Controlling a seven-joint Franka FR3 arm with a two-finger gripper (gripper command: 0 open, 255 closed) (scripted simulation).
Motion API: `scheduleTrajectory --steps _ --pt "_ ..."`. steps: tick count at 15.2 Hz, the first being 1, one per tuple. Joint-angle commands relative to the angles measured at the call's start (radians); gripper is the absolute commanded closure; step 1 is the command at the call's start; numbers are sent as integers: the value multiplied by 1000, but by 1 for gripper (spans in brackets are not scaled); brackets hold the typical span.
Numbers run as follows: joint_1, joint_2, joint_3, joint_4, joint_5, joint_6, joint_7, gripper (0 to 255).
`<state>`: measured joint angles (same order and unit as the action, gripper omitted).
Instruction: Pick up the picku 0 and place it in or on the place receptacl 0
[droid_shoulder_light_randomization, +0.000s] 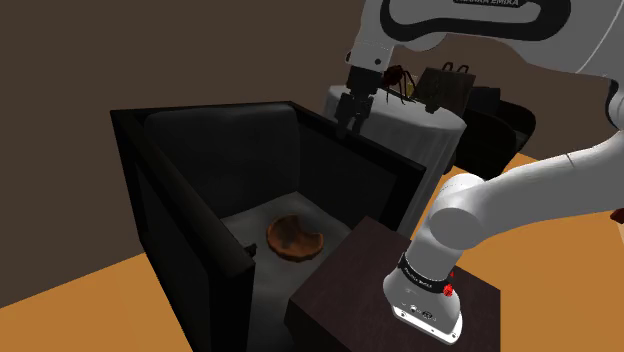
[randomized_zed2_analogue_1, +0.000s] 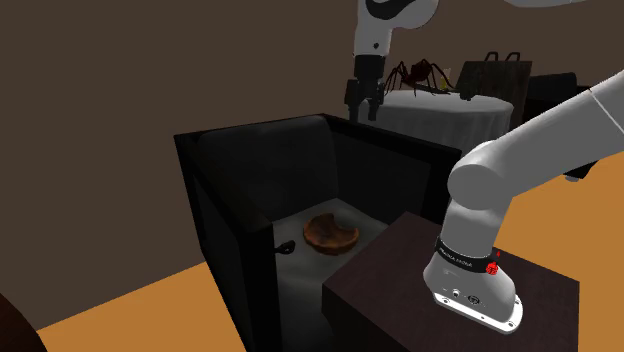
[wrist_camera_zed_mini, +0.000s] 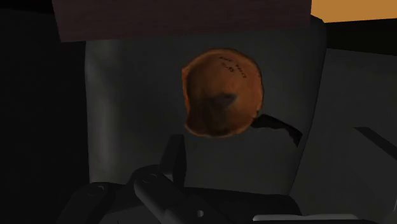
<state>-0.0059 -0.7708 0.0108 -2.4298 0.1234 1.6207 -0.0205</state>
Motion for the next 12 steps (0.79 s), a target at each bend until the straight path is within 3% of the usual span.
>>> scheduleTrajectory --steps 1,12 --pt "0 0 0 0 0 0 0 0" --pt "83 308 11 -90 47 369 -176 0"
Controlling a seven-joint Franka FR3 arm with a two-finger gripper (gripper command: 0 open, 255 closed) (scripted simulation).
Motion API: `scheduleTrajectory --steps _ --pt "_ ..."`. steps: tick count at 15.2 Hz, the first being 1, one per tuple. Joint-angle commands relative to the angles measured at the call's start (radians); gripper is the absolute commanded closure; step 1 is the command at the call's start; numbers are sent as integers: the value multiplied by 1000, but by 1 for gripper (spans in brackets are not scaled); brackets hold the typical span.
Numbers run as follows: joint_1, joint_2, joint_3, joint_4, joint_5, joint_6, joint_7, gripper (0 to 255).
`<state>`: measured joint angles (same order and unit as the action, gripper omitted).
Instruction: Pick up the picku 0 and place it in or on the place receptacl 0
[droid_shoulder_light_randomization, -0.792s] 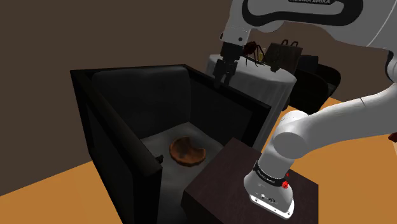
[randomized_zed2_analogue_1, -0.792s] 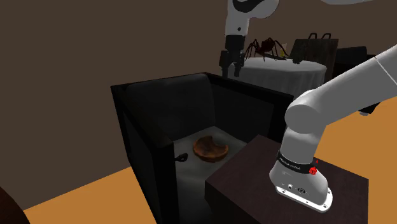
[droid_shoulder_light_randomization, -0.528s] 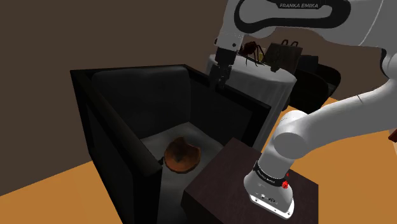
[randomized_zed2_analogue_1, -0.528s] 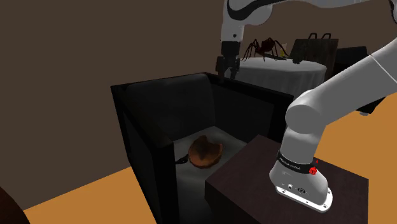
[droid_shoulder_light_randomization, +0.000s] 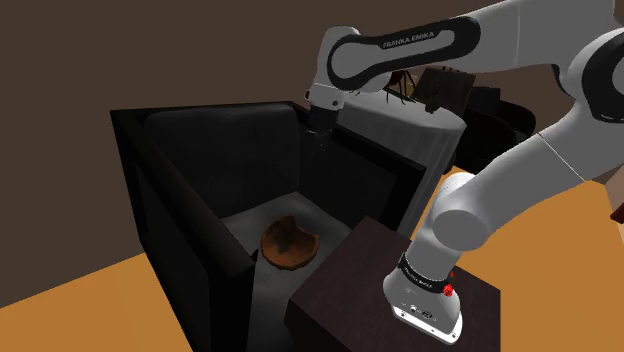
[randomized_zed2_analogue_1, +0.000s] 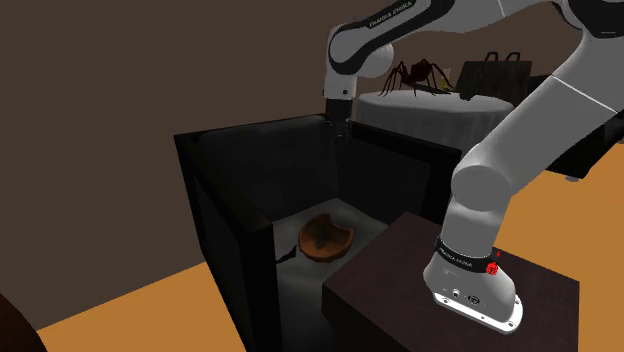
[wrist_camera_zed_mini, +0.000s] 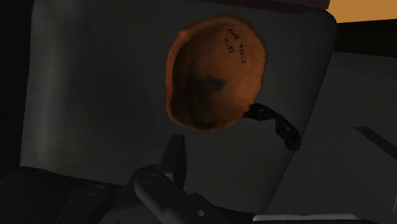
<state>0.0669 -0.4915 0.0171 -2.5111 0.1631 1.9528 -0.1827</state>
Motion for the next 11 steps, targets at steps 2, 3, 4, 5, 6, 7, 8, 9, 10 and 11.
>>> scheduleTrajectory --steps 2,3,4,5,6,7,8,9,10,11 --pt "26 99 8 -7 19 100 -47 0" --pt "33 135 10 -4 25 130 -63 0" --pt "41 172 13 1 31 160 -80 0" --pt "48 210 15 7 38 189 -97 0" --pt "56 247 18 14 44 217 -114 0" --pt "63 286 21 22 51 244 -131 0" --pt "70 324 25 32 57 270 -148 0" --pt "76 363 29 43 64 296 -164 0" --pt "83 402 33 55 70 320 -181 0" --pt "89 441 37 68 76 343 -197 0"
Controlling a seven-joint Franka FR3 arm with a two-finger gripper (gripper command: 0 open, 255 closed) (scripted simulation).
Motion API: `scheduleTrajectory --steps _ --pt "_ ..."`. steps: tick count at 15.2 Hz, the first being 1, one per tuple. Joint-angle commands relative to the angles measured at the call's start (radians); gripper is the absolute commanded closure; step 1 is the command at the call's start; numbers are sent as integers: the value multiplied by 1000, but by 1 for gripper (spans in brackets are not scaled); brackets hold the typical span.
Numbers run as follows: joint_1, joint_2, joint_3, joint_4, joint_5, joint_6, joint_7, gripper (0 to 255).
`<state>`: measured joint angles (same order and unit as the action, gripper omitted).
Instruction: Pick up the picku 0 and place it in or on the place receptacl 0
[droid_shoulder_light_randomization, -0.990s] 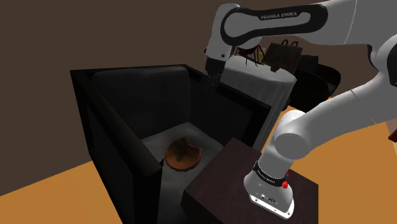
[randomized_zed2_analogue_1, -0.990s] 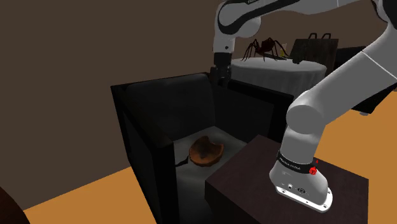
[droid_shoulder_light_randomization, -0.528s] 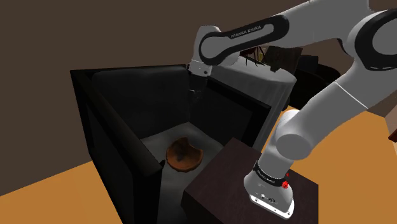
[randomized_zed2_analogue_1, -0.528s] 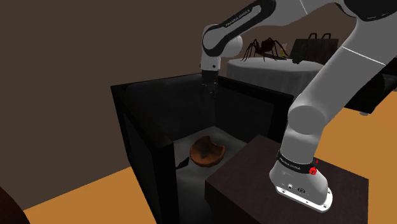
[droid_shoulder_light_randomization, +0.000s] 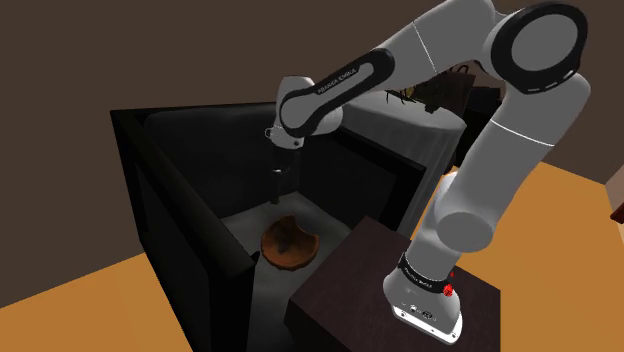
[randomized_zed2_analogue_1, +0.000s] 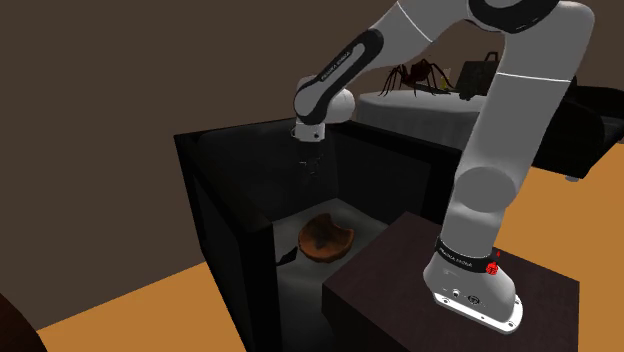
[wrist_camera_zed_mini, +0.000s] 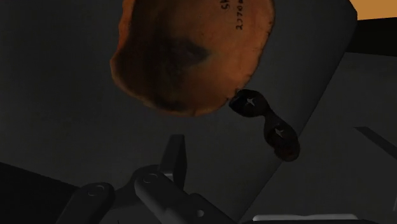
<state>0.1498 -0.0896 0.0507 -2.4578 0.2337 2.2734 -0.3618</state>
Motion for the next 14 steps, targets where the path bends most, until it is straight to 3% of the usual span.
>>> scheduleTrajectory --steps 1,14 --pt "12 79 8 30 12 45 -34 0" --pt "73 579 83 309 19 238 -191 0"
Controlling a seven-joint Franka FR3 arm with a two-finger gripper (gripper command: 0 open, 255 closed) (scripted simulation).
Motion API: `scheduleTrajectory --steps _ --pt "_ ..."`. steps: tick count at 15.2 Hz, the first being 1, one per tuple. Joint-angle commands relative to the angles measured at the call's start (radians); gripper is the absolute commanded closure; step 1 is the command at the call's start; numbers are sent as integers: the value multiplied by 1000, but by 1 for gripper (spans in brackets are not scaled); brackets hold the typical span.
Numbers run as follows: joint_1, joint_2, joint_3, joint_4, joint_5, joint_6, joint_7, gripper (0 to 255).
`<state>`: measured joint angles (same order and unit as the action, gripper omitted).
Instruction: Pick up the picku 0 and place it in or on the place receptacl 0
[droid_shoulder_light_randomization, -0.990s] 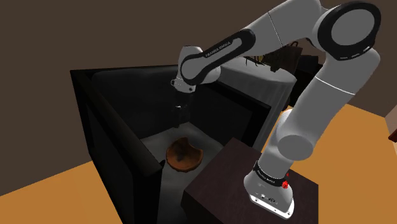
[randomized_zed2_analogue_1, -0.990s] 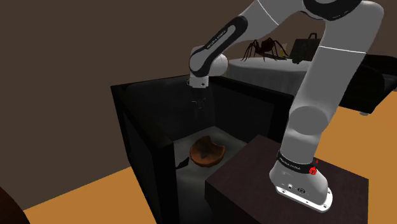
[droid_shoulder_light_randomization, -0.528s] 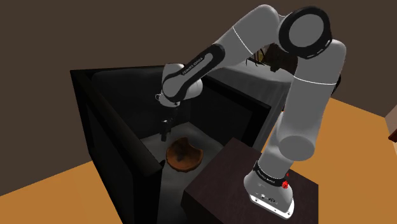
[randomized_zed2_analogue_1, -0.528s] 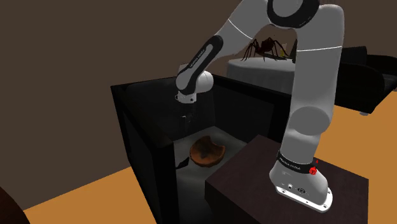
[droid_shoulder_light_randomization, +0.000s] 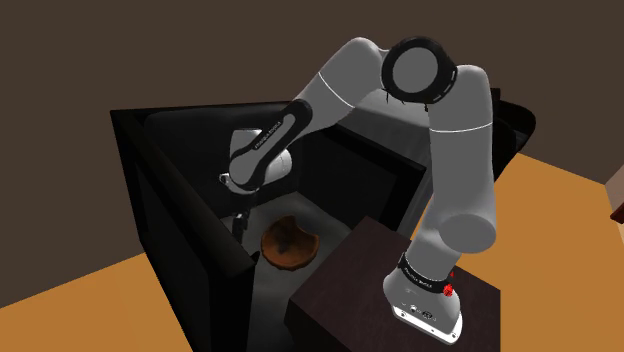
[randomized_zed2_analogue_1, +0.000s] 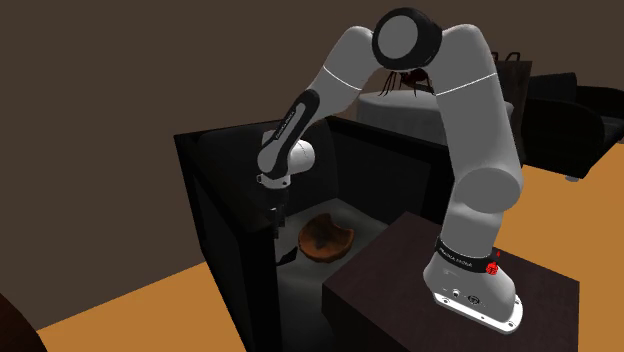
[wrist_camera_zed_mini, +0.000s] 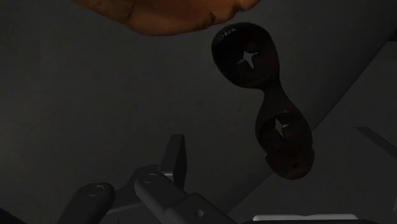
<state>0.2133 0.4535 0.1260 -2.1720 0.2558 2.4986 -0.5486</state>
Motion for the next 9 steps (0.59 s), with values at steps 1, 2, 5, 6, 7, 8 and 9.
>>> scheduleTrajectory --steps 1,2,5,6,7,8,9 --pt "15 74 12 51 -8 20 -12 0" --pt "21 111 16 80 -13 26 -20 0" --pt "25 139 18 86 -13 48 -22 0" --pt "27 150 18 88 -12 58 -23 0" --pt "29 161 19 90 -11 68 -23 0" --pt "30 173 20 91 -10 78 -24 0" --pt "32 185 20 94 -9 87 -25 0"
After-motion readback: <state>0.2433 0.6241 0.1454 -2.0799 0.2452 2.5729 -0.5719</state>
